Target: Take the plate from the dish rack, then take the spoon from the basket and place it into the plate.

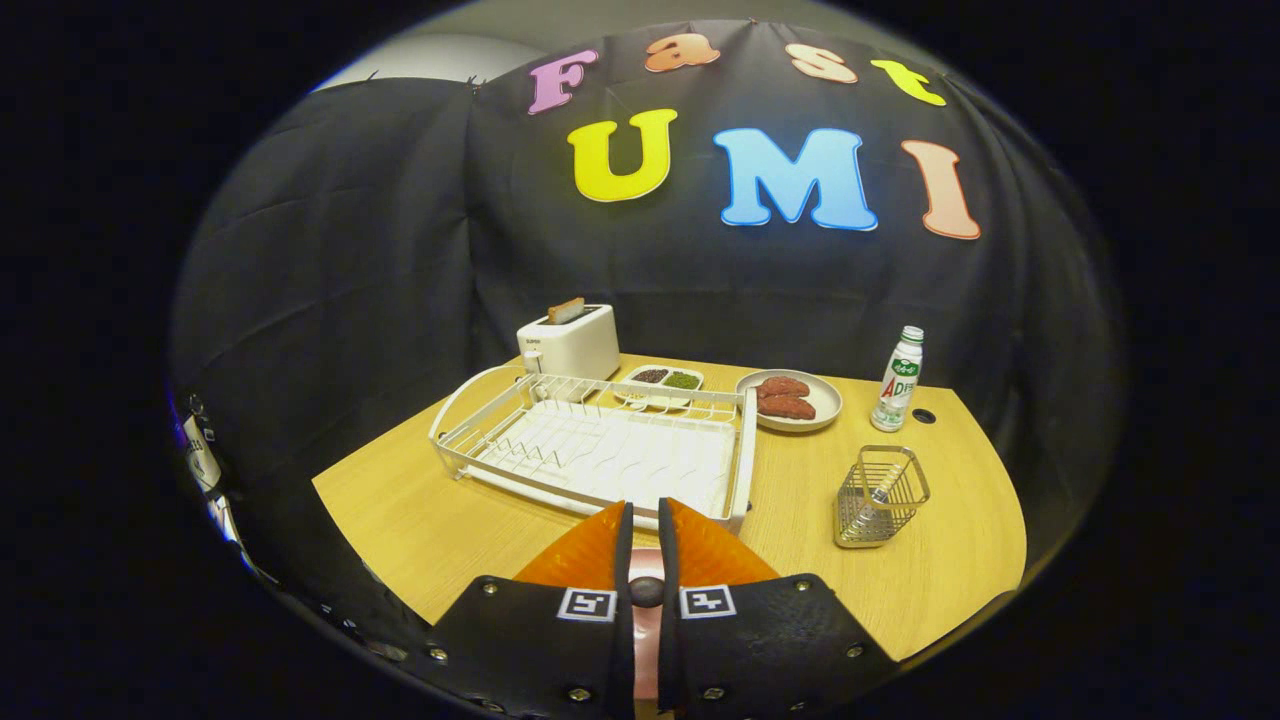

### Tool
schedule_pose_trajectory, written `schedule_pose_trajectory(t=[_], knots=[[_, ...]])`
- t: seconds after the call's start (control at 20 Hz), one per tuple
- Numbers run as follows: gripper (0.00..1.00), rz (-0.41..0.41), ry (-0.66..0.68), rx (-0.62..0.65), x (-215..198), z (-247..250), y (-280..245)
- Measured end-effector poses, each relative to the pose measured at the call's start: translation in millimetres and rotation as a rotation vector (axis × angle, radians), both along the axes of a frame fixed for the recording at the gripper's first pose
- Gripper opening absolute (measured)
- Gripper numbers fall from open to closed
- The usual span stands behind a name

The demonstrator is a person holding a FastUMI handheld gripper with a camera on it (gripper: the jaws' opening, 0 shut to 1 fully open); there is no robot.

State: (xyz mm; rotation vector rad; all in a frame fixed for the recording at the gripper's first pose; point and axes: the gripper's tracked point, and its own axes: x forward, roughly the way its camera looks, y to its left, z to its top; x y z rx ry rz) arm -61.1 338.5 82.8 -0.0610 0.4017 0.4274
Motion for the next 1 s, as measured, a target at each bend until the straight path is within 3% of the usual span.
schedule_pose_trajectory(t=[0.4, 0.7, 1.0], knots=[[0.09, 0.092, 0.055, -0.039, 11.3, -30.2, 34.0], [0.16, 0.105, 0.059, -0.067, 21.3, -32.1, 32.9], [0.17, 0.09, 0.005, -0.039, 23.8, -6.4, 16.5]])
